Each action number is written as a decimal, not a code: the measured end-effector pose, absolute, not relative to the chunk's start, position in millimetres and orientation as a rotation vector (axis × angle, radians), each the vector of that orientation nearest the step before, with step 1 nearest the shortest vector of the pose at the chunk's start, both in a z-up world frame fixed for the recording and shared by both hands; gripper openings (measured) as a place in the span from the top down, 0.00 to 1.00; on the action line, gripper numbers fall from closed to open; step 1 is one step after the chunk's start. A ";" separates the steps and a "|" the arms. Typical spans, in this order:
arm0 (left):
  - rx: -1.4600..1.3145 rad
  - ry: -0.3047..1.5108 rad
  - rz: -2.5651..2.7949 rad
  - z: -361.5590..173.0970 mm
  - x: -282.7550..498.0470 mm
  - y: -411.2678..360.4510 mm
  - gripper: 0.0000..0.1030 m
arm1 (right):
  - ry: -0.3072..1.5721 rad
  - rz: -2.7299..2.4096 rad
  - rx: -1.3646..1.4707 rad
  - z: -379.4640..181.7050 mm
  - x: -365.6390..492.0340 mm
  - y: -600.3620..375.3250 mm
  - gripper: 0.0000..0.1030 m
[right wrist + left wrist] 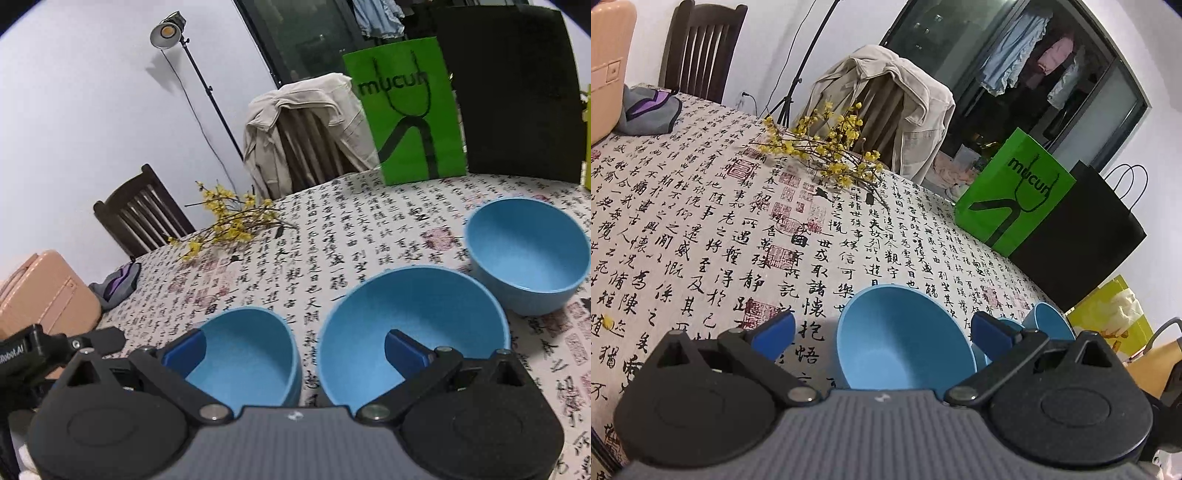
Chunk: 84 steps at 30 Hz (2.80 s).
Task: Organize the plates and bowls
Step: 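Move both open grippers down onto the rim of the largest blue bowl, then close the left gripper on the bowl rim while the right gripper closes too, then lift the gripped blue bowl and carry it toward the pink vase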
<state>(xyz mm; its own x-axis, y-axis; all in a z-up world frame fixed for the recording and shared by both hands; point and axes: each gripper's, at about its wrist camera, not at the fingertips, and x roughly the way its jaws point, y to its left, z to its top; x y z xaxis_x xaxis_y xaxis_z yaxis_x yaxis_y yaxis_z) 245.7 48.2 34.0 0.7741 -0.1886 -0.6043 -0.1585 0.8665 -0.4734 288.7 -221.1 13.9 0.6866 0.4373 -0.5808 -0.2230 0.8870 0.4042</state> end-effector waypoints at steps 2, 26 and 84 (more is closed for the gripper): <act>-0.537 0.694 -0.016 33.9 245.9 49.3 0.00 | 0.726 0.383 0.311 14.2 292.7 -217.2 0.00; -0.518 0.806 0.098 -0.1 278.5 55.7 0.00 | 0.757 0.420 0.002 12.1 330.6 -151.8 0.21; -0.416 0.839 0.044 -32.9 289.1 30.6 0.80 | 0.877 0.395 -0.189 -18.2 340.1 -132.8 0.90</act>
<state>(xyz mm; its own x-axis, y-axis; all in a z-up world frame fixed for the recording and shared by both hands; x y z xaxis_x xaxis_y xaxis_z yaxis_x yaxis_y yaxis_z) 289.1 30.6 -32.9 0.6722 -0.1242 -0.7299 -0.2002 0.9186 -0.3407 340.1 -132.8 -18.2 0.5732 0.2581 -0.7777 -0.4113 0.9115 -0.0006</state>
